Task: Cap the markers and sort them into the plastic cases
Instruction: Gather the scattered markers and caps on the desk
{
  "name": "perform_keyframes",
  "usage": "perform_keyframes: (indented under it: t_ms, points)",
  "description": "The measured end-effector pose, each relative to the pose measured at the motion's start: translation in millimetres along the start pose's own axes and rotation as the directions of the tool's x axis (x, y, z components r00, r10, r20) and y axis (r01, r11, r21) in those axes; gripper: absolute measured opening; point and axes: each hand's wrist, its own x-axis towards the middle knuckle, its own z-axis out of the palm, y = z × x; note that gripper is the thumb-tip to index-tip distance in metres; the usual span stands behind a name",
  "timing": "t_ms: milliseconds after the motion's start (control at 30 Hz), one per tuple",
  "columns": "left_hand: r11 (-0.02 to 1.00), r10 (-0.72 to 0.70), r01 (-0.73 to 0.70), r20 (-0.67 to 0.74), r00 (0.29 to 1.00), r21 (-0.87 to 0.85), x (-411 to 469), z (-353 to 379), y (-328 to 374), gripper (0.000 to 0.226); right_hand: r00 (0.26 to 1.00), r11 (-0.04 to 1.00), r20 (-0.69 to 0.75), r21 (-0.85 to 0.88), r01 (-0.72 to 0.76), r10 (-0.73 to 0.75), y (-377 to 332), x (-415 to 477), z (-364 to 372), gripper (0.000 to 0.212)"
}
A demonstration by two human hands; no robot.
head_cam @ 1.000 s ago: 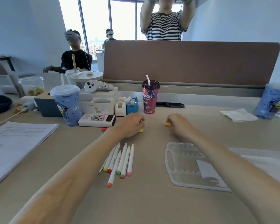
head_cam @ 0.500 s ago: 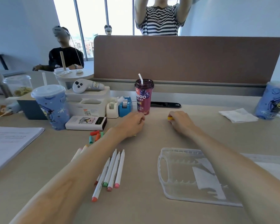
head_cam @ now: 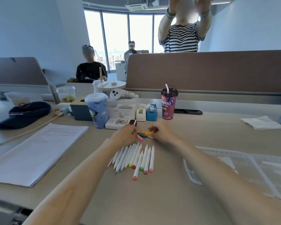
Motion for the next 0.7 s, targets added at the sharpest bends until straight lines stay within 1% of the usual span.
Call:
perform_keyframes:
  t_ms: [67,167,233,300,400,533,633,700]
  points:
    - [1.000,0.004,-0.004,0.006,1.000,-0.019,-8.4,-1.5,1.9,0.025,0.998,0.998,-0.042,0.056,-0.040,0.043,-2.9,-10.9,-6.4,0.031]
    - [0.998,0.041,-0.042,-0.009,0.999,-0.050,-20.4,-0.3,19.4,0.022,0.985,0.988,-0.142,0.129,-0.084,0.102,-9.7,-37.7,-21.0,0.030]
    - [0.994,0.083,-0.085,-0.029,0.996,-0.072,-31.6,2.7,40.8,0.022,0.968,0.980,-0.199,0.160,-0.120,0.151,-15.5,-63.9,-33.1,0.030]
    - [0.988,0.121,-0.126,-0.059,0.991,-0.089,-45.5,5.2,69.5,0.025,0.959,0.973,-0.208,0.168,-0.157,0.191,-20.7,-97.3,-49.3,0.031]
    - [0.974,0.202,-0.211,-0.102,0.974,-0.084,-70.5,7.2,122.4,0.027,0.950,0.976,-0.228,0.089,-0.200,0.215,-21.4,-158.6,-80.6,0.035]
    - [0.925,0.356,-0.366,-0.112,0.928,-0.096,-114.6,18.2,210.6,0.028,0.928,0.965,-0.303,-0.079,-0.250,0.215,-7.1,-262.8,-120.9,0.034]
    - [0.869,0.472,-0.482,-0.106,0.875,-0.111,-159.7,41.3,285.4,0.028,0.879,0.923,-0.371,-0.122,-0.366,0.300,11.1,-354.8,-146.4,0.033]
    - [0.813,0.564,-0.570,-0.083,0.822,-0.117,-192.4,66.6,332.5,0.029,0.843,0.889,-0.404,-0.133,-0.438,0.355,23.5,-419.1,-159.5,0.033]
